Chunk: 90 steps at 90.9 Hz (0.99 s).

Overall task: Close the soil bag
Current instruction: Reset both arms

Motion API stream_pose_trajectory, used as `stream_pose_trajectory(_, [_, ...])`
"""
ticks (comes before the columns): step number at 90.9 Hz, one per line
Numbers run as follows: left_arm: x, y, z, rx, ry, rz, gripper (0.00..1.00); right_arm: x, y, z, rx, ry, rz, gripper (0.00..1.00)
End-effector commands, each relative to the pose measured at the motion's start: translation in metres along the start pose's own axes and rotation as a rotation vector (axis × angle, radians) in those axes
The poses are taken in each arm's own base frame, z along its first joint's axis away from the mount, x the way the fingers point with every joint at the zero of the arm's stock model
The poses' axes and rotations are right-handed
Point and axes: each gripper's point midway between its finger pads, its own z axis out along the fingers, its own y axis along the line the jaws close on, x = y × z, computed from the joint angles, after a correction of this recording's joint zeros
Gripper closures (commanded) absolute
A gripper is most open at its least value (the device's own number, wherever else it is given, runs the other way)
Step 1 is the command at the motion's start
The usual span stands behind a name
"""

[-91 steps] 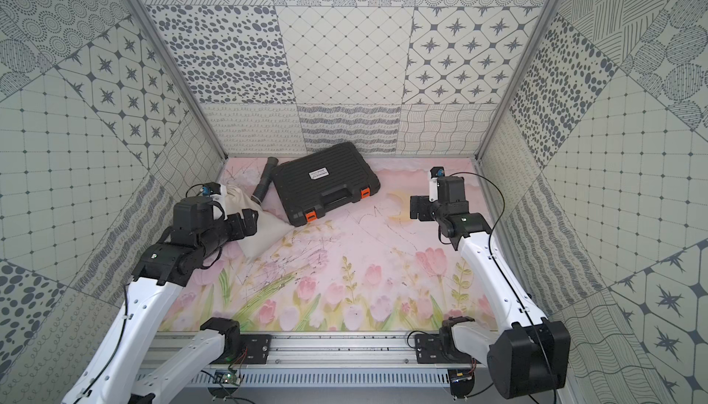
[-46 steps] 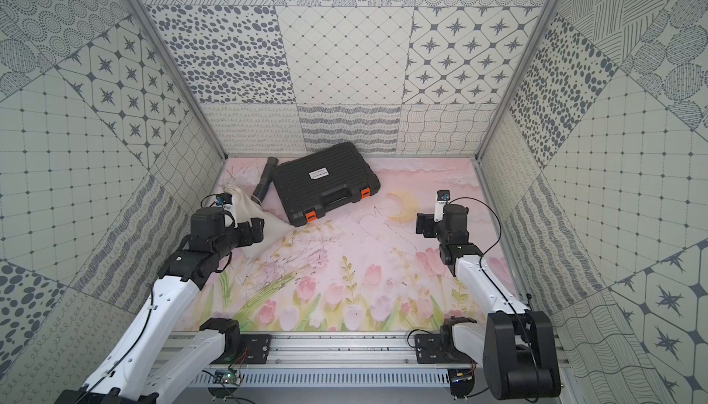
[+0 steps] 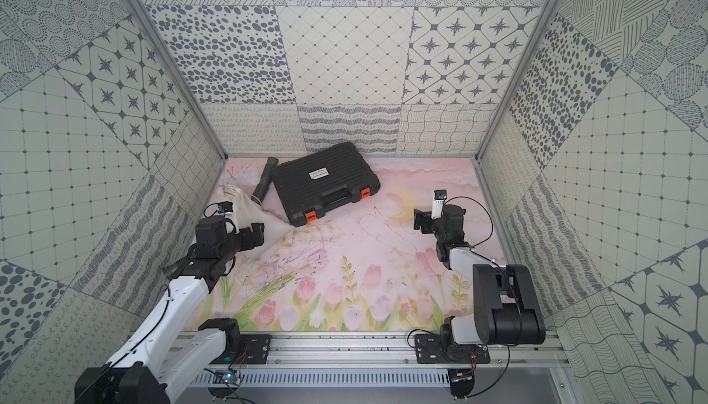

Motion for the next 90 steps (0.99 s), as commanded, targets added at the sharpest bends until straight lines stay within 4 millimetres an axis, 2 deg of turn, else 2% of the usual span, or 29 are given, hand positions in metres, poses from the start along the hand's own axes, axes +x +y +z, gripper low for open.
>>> stream_pose_trajectory(1, [-0.028, -0.005, 0.013, 0.069, -0.163, 0.009, 0.03, -0.016, 0.005, 0.004, -0.041, -0.085, -0.011, 0.03])
stream_pose_trajectory(17, [-0.018, -0.015, 0.035, 0.148, -0.172, 0.011, 0.03, -0.011, 0.007, 0.012, -0.059, -0.084, -0.021, 0.03])
stream_pose_trajectory(44, [-0.003, -0.023, 0.065, 0.226, -0.228, 0.028, 0.03, -0.010, 0.003, 0.006, -0.042, -0.124, -0.009, 0.03])
stream_pose_trajectory(80, [0.001, -0.034, 0.076, 0.300, -0.267, 0.073, 0.05, -0.003, 0.002, 0.004, -0.036, -0.146, -0.010, 0.03])
stream_pose_trajectory(90, [0.005, -0.040, 0.082, 0.299, -0.227, 0.098, 0.04, -0.003, 0.001, 0.004, -0.032, -0.152, -0.009, 0.03])
